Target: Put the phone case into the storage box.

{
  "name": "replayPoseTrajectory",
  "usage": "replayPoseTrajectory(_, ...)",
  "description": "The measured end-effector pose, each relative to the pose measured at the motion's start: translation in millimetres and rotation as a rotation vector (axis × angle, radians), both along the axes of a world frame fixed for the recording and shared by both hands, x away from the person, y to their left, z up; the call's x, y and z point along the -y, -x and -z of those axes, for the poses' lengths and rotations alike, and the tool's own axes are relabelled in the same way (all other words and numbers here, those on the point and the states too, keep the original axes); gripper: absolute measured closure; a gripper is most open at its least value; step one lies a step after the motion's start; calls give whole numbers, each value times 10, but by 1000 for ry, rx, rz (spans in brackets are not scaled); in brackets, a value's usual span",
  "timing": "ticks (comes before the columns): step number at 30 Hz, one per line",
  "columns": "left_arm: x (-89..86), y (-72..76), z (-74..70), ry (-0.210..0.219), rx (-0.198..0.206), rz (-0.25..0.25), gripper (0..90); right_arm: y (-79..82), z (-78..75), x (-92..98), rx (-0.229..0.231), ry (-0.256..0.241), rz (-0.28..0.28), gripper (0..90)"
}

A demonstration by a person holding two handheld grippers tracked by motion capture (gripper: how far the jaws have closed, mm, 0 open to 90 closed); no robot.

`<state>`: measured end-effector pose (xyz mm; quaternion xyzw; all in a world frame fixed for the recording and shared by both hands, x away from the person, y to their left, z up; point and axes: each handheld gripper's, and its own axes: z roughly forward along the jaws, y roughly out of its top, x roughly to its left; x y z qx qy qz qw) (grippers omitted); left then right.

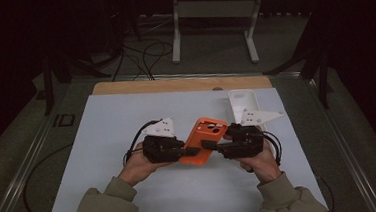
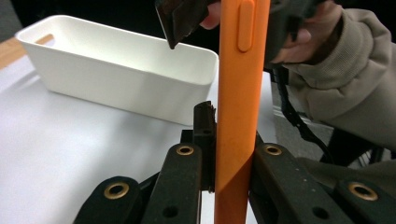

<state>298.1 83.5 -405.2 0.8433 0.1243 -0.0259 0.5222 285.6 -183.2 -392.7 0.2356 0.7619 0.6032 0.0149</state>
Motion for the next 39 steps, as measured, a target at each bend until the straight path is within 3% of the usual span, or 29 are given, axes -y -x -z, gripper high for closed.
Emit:
replayPoseTrajectory(2,-29,-4,-7,0,9,-31,860,5,2,-2,-2,13,34,296)
replayPoseTrajectory(7,-75,-5,-13,4,23,-91,860,22,-1,-4,3,37,78,161)
replayPoseTrajectory(13,-130,-8,-27,8,37,-166,859,44,-20,3,12,54,121,96)
replayPoseTrajectory(20,-182,2,-21,4,55,-274,859,40,-20,27,18,48,155,85)
replayPoseTrajectory(29,-230,33,-16,4,79,-370,859,49,-5,18,29,55,172,85)
replayPoseTrajectory(39,-216,96,-37,-11,141,-457,859,55,5,27,39,52,190,86)
